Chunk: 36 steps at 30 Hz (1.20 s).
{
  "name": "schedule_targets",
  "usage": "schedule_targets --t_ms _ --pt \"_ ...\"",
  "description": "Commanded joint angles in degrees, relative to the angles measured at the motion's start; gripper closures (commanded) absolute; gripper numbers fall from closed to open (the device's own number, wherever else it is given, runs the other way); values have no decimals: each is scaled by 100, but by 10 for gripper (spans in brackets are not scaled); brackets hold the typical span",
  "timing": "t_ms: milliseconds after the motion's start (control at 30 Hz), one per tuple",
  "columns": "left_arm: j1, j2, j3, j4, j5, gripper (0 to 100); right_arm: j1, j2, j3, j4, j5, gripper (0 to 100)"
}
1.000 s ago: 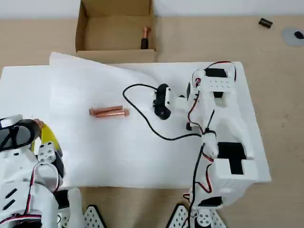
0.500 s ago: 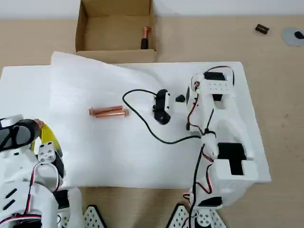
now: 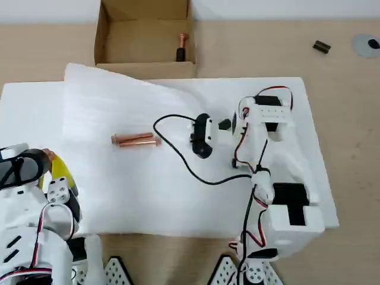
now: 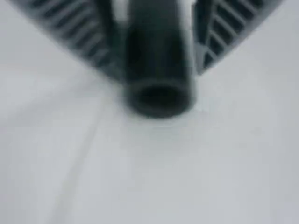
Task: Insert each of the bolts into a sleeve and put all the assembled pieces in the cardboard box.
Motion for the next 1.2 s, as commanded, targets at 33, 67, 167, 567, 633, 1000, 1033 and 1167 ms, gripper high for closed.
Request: schedule_targets --t_ms 33,67,167,567,633,1000,1033,1167 --pt "-70 31 -281 9 -44 994 110 -119 -382 26 -352 986" --pt "-70 31 -281 9 -44 994 127 -198 -505 26 -413 987" --pt "-70 31 -281 9 -44 994 145 -567 -673 132 -431 985" --pt "-62 31 -237 0 -9 994 -22 -1763 -734 862 -422 984" --pt "-62 31 -237 0 0 994 -22 -1947 -734 879 -448 984" --pt "-35 31 44 -193 774 994 -119 -4215 -708 308 -3613 986" --pt "-35 31 114 -193 774 994 -119 -4409 -708 290 -4000 986" --pt "-35 22 273 -193 765 994 -119 -4857 -699 299 -5108 986"
